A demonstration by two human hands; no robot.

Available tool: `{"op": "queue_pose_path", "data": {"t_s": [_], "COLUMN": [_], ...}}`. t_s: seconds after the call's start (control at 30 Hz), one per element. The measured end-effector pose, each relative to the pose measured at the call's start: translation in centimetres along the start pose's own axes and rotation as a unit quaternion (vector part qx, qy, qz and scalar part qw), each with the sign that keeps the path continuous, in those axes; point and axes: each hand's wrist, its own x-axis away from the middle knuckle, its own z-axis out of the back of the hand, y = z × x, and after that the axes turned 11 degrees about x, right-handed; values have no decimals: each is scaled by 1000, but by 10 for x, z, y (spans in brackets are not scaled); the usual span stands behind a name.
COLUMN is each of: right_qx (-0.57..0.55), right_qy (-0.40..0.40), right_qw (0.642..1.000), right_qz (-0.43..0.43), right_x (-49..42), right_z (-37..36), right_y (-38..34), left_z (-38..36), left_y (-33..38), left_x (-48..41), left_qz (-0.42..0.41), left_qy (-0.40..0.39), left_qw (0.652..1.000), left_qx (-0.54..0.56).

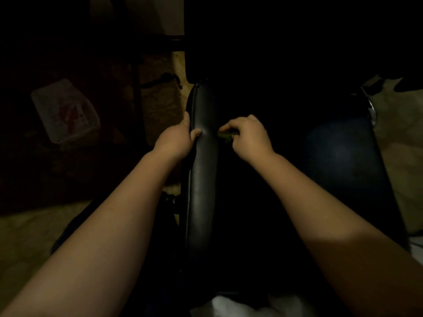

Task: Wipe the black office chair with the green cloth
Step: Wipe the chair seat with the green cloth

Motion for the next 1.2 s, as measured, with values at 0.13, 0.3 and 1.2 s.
{"op": "queue_pose_path", "data": {"t_s": [0.13,0.3,1.2], "right_qx": [-18,-26,-71], "right_qy": [-9,-22,48], "right_qw": [1000,999,984], "right_qz": [-2,4,159], "right_x": [47,97,337], "right_z": [-4,-8,-31], "right_y": [-4,-7,-1], "left_z": [-3,-6,-42], "left_y": [-7,-7,1], "left_x": [21,61,158], "left_qz": [-1,-15,58], "left_qy": [12,1,-35], "left_qw": [997,1000,991], "left_qx": [78,27,112]}}
